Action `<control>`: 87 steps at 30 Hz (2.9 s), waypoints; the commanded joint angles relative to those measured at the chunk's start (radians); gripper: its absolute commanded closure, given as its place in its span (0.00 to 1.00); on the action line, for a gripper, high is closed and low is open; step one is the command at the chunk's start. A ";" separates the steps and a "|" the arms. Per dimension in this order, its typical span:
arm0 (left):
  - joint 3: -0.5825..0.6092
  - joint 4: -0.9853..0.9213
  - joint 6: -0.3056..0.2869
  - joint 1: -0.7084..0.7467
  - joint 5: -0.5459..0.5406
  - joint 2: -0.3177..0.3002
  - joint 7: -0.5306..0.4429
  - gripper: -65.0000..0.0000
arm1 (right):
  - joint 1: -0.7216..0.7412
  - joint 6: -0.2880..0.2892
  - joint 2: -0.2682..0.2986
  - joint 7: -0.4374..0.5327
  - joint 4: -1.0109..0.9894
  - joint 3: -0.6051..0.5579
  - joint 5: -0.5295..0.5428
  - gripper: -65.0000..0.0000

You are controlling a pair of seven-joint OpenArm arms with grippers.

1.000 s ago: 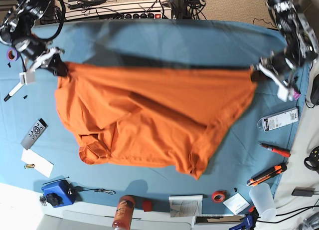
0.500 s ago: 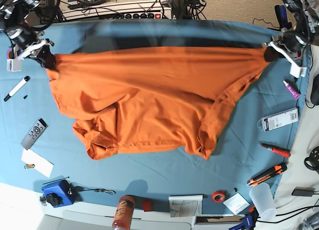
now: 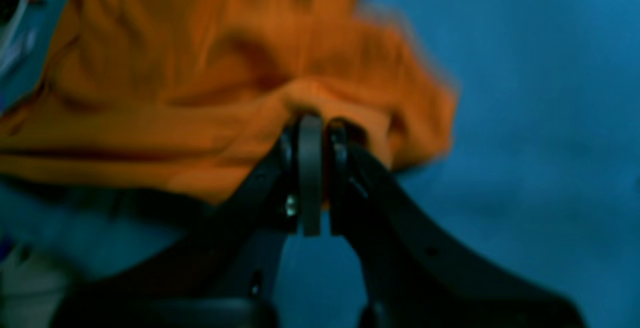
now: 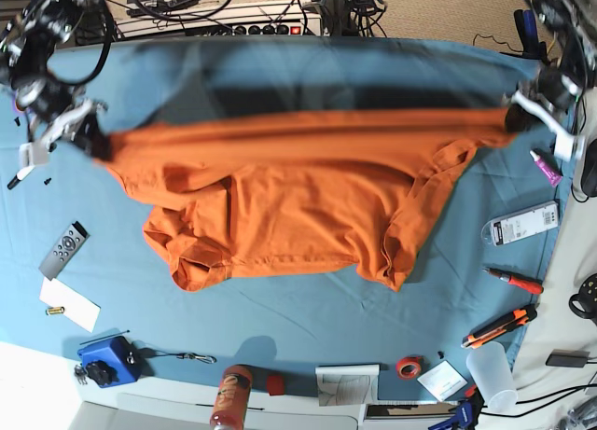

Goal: Layout the t-shirt on the table in an organized manner, then fold the t-shirt properly
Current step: 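Lift the t-shirt with both grippers and swing it out over the table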

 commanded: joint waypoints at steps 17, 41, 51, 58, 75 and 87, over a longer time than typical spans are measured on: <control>0.488 -0.350 0.063 -0.851 0.293 -0.154 -0.261 1.00 | 0.886 -0.129 0.097 0.405 -0.275 -0.452 -0.598 1.00; 0.508 -0.661 0.026 -1.133 0.063 -0.277 0.048 1.00 | 1.218 -0.101 0.219 -0.035 -0.611 -0.457 -0.282 1.00; 0.505 -0.651 0.026 -0.909 -0.049 -0.285 0.108 1.00 | 0.846 -0.103 0.269 -0.035 -0.415 -0.455 -0.187 1.00; 0.505 -0.586 0.026 -0.760 -0.048 -0.285 0.124 1.00 | 0.628 -0.103 0.212 -0.035 -0.373 -0.389 -0.151 1.00; 0.180 -0.232 0.025 -0.244 -0.018 -0.153 0.106 1.00 | 0.109 -0.090 0.169 -0.035 -0.120 -0.121 -0.059 1.00; 0.125 -0.232 0.003 -0.028 -0.050 -0.137 0.106 1.00 | -0.110 -0.014 0.058 -0.035 -0.116 -0.117 0.031 1.00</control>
